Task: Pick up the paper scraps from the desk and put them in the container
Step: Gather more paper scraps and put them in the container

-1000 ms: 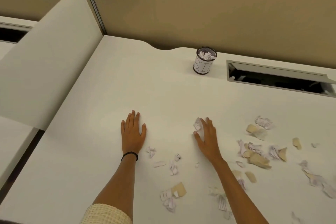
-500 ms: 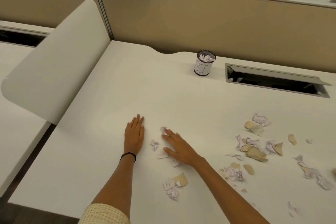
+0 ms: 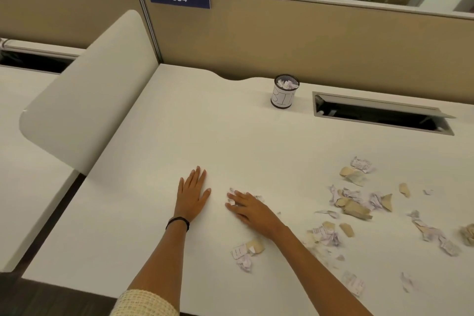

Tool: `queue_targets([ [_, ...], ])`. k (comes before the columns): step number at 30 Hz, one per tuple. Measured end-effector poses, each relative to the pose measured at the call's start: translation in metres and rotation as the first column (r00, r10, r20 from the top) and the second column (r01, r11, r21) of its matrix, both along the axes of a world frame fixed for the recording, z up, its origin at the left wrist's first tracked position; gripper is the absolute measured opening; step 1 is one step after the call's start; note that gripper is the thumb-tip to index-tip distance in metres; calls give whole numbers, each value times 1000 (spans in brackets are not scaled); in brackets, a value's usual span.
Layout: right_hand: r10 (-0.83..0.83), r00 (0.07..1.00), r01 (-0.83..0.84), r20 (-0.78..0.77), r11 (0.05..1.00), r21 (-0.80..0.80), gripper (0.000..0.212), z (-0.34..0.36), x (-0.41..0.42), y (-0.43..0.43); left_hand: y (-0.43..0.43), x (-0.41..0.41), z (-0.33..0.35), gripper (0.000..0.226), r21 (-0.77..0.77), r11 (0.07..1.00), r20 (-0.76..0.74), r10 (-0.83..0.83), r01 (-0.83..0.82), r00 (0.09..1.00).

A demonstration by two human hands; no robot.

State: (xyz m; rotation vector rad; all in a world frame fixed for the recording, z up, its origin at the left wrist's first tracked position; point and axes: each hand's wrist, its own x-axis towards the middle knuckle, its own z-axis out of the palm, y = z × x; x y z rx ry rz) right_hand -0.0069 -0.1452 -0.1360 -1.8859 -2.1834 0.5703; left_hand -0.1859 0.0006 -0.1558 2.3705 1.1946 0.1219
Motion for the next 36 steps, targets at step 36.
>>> queue_targets([
  [36,-300,939,325,169,935,-146,54,15,6,-36,-24,35,12,73,78,981,-242,190,-176,952],
])
